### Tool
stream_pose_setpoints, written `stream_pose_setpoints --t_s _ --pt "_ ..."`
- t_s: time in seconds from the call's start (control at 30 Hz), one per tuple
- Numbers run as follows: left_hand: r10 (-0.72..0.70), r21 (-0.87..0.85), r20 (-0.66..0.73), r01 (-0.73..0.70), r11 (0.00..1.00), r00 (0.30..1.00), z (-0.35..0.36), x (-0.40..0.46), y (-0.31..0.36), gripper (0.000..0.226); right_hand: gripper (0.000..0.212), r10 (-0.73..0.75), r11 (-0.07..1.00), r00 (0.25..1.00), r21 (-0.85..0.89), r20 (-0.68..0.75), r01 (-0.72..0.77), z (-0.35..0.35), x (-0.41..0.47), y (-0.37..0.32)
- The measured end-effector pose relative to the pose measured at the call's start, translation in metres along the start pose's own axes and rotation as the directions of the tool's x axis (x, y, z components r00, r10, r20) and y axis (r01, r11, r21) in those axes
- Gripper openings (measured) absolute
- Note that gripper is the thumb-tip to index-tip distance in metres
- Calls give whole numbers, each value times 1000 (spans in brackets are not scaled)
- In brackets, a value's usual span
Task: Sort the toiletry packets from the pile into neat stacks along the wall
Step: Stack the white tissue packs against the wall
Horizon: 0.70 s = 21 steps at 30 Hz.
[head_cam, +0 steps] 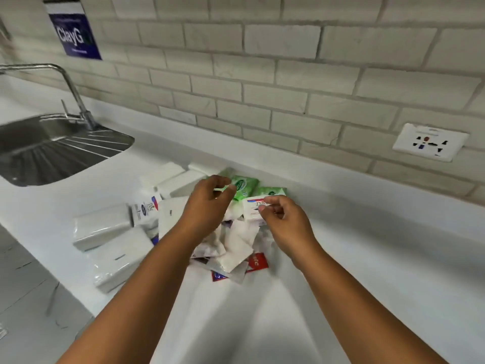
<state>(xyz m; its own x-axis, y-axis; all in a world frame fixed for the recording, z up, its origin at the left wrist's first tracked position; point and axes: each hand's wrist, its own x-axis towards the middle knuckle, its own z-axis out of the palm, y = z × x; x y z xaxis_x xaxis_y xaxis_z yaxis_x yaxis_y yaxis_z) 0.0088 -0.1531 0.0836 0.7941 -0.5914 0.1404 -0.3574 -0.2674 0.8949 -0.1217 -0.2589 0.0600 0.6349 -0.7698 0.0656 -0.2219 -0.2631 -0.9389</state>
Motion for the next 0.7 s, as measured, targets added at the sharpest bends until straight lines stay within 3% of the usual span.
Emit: stream_pose_setpoints --t_s 0.13,0.3,0.47,0.7 --pt "11 223 -33 -3 975 999 -62 23 -43 30 23 30 999 992 -33 121 -26 63 -2 -7" --pt "-106 444 34 80 892 994 -104 44 -78 35 32 93 991 983 -108 159 -76 117 0 -10" --pt "-140 432 79 92 897 987 -115 56 -108 35 47 177 970 971 -198 160 -144 145 -2 -7" --pt "-153 336 73 120 934 985 -110 58 -123 26 29 197 972 971 -154 134 -176 148 -4 -4"
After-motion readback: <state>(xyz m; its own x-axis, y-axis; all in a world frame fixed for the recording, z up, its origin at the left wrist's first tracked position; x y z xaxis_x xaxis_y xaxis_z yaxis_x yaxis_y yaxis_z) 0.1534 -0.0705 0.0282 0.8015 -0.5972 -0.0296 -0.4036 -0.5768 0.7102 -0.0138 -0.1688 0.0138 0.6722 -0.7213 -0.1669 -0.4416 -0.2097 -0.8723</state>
